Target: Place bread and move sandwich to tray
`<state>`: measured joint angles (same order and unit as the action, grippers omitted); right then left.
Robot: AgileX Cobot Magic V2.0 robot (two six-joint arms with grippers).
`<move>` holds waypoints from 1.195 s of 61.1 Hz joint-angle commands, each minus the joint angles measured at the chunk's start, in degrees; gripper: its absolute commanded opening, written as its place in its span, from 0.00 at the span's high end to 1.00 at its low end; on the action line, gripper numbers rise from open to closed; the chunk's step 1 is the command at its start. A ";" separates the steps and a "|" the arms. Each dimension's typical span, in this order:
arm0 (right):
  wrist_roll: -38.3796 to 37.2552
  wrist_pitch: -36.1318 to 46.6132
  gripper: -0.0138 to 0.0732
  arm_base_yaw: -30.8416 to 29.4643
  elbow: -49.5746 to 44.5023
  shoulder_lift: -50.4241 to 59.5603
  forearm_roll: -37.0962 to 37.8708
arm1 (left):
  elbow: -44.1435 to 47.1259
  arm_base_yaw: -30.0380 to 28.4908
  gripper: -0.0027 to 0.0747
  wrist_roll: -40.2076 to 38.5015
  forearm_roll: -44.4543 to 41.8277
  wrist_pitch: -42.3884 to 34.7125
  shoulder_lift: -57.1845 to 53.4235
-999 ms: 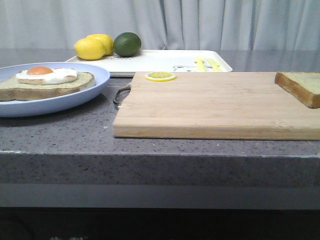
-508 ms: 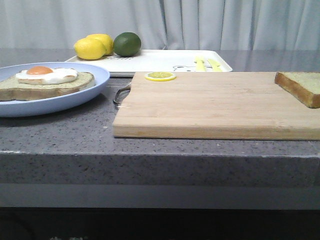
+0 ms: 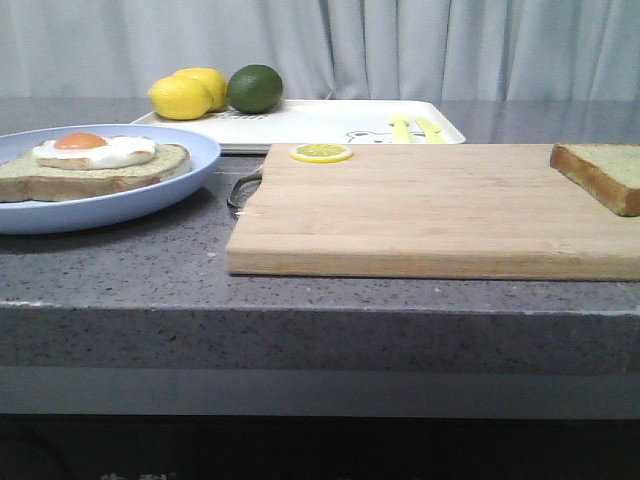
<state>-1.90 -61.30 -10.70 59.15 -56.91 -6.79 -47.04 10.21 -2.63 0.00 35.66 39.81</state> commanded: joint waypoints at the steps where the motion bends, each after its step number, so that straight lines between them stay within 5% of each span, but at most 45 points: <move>1: 1.53 -0.26 0.26 -4.94 3.39 -2.85 -1.73 | -1.52 1.29 0.40 0.06 -1.07 -4.69 0.25; 23: 21.04 -5.95 0.26 -26.57 3.58 -17.07 -33.67 | -1.52 1.40 0.40 0.06 -2.98 -4.69 0.25; 73: 36.19 -15.45 0.26 -27.26 6.70 -39.16 -48.58 | -1.52 1.40 0.40 0.06 -2.98 -4.69 0.25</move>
<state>31.80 -68.45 -37.67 63.32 -96.51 -49.89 -47.04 11.15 -2.51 -2.89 35.52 39.81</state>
